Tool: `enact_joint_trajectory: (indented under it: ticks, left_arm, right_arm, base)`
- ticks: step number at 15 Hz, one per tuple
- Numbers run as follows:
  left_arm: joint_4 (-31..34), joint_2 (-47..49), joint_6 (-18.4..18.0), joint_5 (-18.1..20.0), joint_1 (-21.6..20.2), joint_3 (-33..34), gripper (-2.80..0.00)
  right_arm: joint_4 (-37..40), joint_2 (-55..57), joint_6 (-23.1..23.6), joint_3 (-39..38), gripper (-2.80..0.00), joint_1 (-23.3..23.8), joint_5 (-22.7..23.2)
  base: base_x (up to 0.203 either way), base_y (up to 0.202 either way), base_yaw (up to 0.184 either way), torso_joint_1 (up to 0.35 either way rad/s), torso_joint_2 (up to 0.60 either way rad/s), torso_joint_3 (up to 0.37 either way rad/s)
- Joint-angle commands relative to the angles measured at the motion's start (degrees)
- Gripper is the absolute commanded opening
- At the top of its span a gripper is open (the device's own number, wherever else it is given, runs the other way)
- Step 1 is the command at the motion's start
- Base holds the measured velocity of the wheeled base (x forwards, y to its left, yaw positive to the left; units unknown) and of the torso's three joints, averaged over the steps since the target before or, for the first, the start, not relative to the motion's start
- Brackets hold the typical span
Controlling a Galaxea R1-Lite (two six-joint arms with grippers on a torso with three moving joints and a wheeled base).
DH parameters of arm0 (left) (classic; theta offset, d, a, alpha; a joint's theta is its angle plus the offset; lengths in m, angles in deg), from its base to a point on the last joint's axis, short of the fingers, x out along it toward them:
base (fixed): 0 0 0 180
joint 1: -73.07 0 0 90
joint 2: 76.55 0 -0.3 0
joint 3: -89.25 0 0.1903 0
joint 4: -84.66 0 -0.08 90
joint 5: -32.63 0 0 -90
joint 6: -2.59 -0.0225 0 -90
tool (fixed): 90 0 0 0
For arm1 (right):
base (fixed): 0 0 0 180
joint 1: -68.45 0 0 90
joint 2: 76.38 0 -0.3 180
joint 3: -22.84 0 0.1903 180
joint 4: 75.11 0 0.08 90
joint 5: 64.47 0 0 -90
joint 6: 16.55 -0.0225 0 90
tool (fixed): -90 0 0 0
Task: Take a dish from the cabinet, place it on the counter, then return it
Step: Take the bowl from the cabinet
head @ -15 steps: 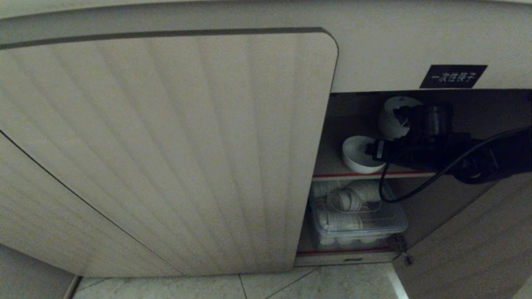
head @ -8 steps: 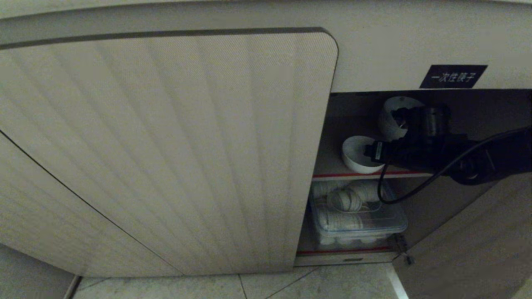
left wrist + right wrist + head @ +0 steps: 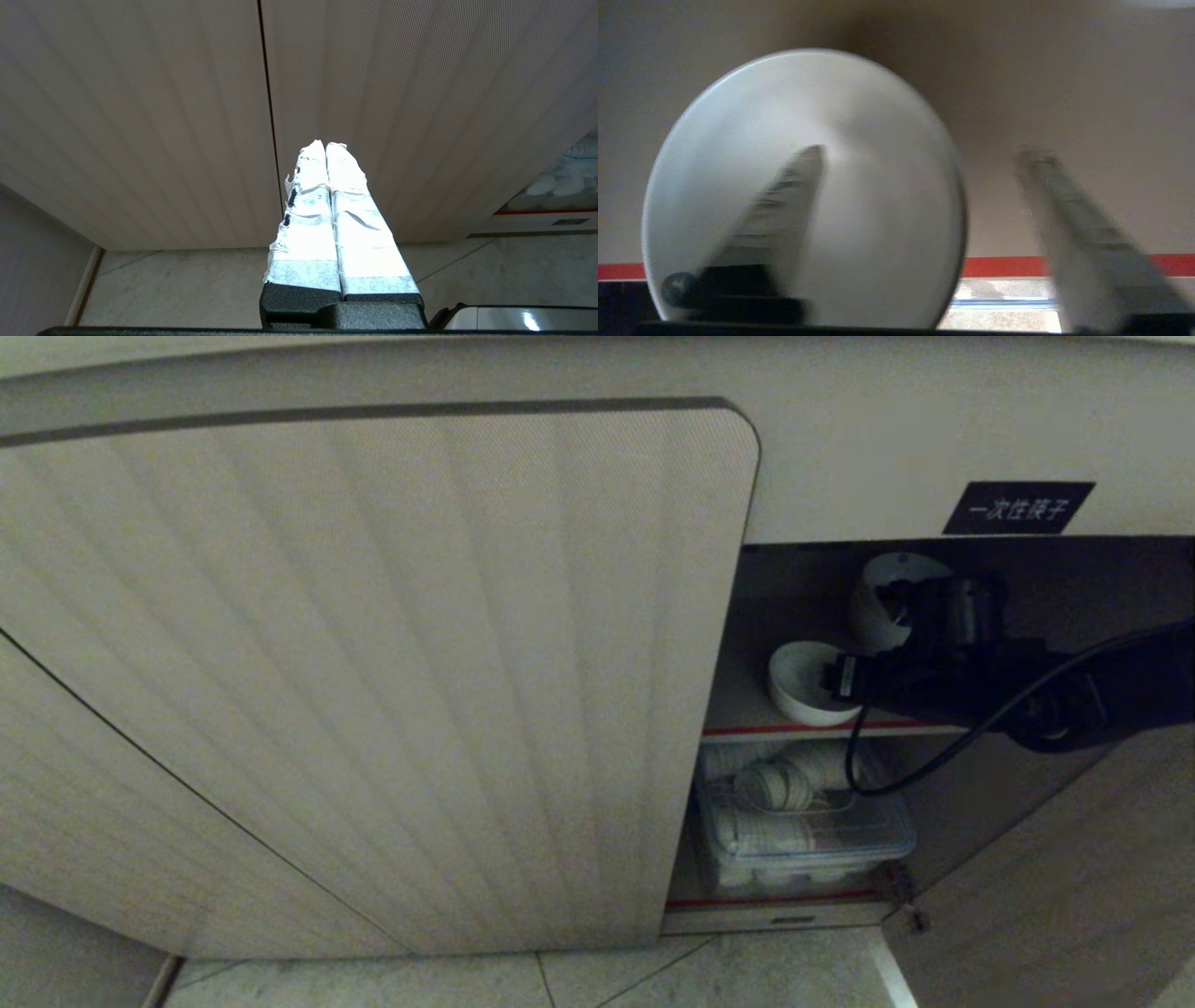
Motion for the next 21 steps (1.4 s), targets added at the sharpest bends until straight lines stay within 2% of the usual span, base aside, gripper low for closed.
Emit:
enact_joint_trajectory:
  ticks: [1, 15, 21]
  left_arm:
    - [-0.01, 0.00, 0.02, 0.00, -0.05, 0.01, -2.80]
    - [-0.01, 0.00, 0.02, 0.02, -0.01, 0.01, -2.80]
    - [-0.01, 0.00, 0.02, -0.01, 0.03, 0.01, -2.80]
  right_arm:
    - [-0.04, 0.04, -0.17, 0.05, -2.80, -0.13, -0.03]
    - [0.05, -0.75, -0.17, -0.28, -2.80, -0.14, -0.03]
    - [-0.07, -2.49, -0.16, -3.13, -2.80, -0.31, -0.03]
  base:
    - [0.000, 0.000, 0.000, 0.000, 0.00, 0.000]
    - [0.000, 0.000, 0.000, 0.000, 0.00, 0.000]
    - [0.000, 0.000, 0.000, 0.000, 0.00, 0.000]
